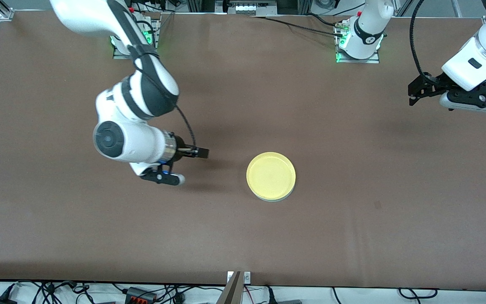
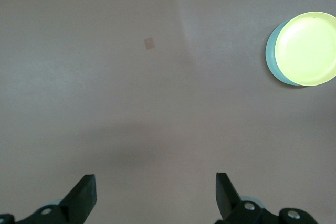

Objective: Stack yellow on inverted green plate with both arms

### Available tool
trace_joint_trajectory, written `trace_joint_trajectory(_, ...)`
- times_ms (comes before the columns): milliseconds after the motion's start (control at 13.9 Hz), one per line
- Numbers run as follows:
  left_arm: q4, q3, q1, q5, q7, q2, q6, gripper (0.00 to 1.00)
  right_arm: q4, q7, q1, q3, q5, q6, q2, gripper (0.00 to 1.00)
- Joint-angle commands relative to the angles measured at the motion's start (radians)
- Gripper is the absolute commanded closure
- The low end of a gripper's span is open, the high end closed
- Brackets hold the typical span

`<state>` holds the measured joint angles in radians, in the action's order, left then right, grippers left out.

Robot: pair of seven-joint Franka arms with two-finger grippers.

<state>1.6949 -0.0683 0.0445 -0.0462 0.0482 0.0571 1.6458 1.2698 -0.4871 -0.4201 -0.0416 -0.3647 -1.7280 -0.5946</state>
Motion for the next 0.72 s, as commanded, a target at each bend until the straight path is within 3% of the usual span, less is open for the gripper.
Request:
trace_joint_trajectory(0, -0.018, -0.001, -0.002, -0.020, 0.001, -0.007, -0.007, 0.00, 0.045, 0.024, 0.072, 0.008, 0.016, 0.070, 0.102, 0.00)
trace_joint_trajectory(72, -0.018, -0.001, -0.002, -0.020, 0.001, -0.007, -0.007, 0.00, 0.043, 0.028, 0.095, 0.002, 0.027, 0.077, 0.119, 0.00)
trace_joint_trajectory(359, -0.018, -0.001, -0.005, -0.017, -0.001, -0.007, -0.006, 0.00, 0.040, 0.035, 0.110, -0.012, 0.243, 0.117, 0.180, 0.00)
trace_joint_trajectory(647, -0.018, 0.002, -0.012, 0.028, -0.005, -0.008, -0.006, 0.00, 0.042, 0.033, 0.193, -0.015, 0.257, 0.107, 0.216, 0.00)
